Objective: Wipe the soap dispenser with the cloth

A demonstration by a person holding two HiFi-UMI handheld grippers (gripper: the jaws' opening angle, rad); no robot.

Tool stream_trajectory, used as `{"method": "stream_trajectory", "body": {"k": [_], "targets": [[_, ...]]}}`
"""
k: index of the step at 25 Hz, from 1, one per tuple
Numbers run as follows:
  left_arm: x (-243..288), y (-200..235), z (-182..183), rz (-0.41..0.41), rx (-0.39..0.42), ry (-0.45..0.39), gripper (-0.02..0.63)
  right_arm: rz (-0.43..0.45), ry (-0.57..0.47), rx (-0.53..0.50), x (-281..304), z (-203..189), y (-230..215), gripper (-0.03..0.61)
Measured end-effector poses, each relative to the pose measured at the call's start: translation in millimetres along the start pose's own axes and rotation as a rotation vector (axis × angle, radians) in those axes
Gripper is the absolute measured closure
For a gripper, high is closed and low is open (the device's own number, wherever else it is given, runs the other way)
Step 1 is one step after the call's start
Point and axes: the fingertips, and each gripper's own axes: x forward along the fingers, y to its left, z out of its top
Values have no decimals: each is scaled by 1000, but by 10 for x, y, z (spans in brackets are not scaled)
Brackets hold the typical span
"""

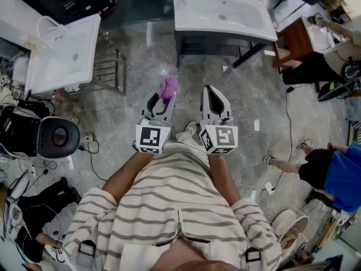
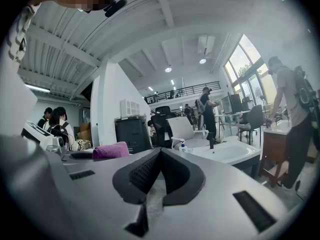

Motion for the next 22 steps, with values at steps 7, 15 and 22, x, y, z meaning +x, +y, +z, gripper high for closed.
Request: {"method": "stream_trajectory", "body": {"k": [7,15,22], "targets": [[5,4,6,-12,-7,5,482,-19,4,2,7,31,-27,571],[73,-50,-27,-15,-6,19,482,-19,8,8,18,13,-94,571],[366,-173,-56,-4,7,32,482,13,6,20,118,-15,-358,571]]}}
